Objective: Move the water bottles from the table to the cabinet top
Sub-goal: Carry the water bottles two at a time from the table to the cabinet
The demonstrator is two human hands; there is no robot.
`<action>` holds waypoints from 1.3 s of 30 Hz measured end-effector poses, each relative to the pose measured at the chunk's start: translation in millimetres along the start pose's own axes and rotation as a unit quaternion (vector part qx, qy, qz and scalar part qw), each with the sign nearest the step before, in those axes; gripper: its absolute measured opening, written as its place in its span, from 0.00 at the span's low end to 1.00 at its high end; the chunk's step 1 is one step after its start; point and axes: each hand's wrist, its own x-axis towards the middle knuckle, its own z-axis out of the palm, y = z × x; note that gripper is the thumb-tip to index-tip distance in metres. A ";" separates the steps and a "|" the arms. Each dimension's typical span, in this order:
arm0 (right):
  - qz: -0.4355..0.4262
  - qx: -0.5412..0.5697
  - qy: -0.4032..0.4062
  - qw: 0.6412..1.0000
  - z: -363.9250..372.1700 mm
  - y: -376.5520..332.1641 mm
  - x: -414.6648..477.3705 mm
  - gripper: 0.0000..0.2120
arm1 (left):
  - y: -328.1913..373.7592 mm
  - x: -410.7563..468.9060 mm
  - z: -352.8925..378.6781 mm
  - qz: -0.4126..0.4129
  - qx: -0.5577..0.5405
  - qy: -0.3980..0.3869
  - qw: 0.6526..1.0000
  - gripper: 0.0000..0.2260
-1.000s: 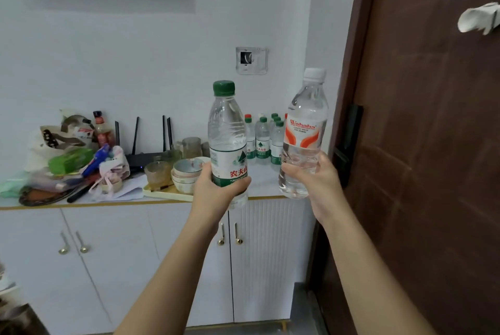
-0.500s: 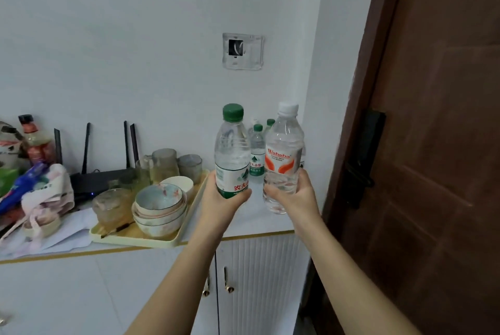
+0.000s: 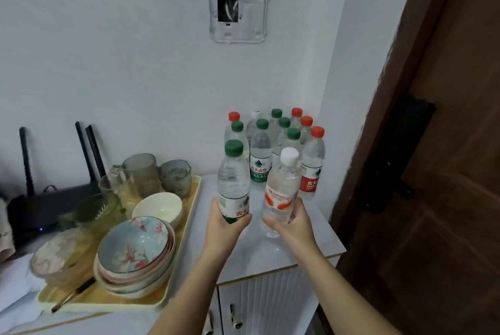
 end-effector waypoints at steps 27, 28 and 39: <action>-0.061 -0.179 -0.048 0.981 -15.0 48.5 66.3 0.37 | -52.2 35.0 8.4 0.001 0.238 0.034 0.971 0.27; -0.065 -0.182 -0.048 0.980 -15.2 49.0 68.6 0.36 | -52.3 37.1 9.1 -0.007 0.242 0.038 0.970 0.27; -0.118 -0.342 0.007 0.932 1.3 39.0 93.4 0.18 | -35.6 77.0 35.6 -0.049 0.231 0.064 0.969 0.23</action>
